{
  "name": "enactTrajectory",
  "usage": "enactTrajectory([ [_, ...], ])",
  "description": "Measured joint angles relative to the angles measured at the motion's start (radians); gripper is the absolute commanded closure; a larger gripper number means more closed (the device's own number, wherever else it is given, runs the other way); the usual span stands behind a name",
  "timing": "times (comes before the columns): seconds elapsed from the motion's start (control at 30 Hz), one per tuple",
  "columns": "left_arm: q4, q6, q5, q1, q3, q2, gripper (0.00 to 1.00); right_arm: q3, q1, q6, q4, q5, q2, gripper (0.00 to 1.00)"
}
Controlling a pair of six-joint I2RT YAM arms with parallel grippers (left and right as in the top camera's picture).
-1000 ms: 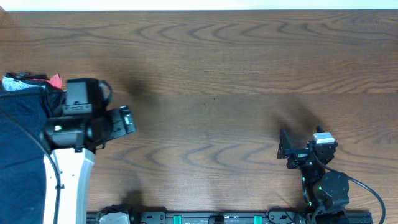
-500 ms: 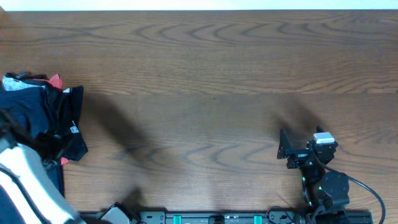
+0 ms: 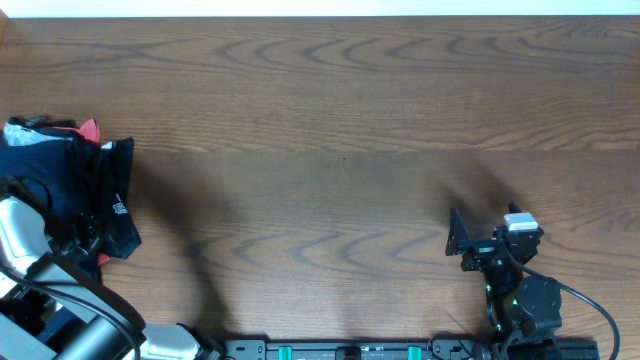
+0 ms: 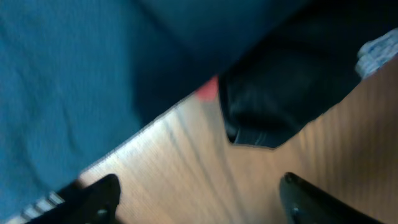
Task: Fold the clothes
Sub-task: 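Lower the left gripper into the pile and grasp the navy garment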
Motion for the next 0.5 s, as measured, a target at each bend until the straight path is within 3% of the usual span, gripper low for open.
enactTrajectory([
  [0.1,0.055,0.035,0.001,0.000,0.000,0.000,0.32,0.000,0.000,0.000,0.000,0.000,0.000,0.01],
  [0.13,0.071,0.049,0.001,0.000,0.000,0.000,0.33,0.000,0.000,0.000,0.000,0.000,0.000,0.01],
  [0.23,0.130,0.111,0.000,0.000,0.000,-0.001,0.33,0.000,0.000,0.000,0.000,0.000,0.000,0.01],
  [0.3,0.155,0.148,0.000,0.000,0.000,-0.001,0.25,0.000,0.000,0.000,0.000,0.000,0.000,0.01],
  [0.5,0.200,0.206,-0.017,0.000,0.000,-0.001,0.21,0.000,0.000,0.000,0.000,0.000,0.000,0.01],
])
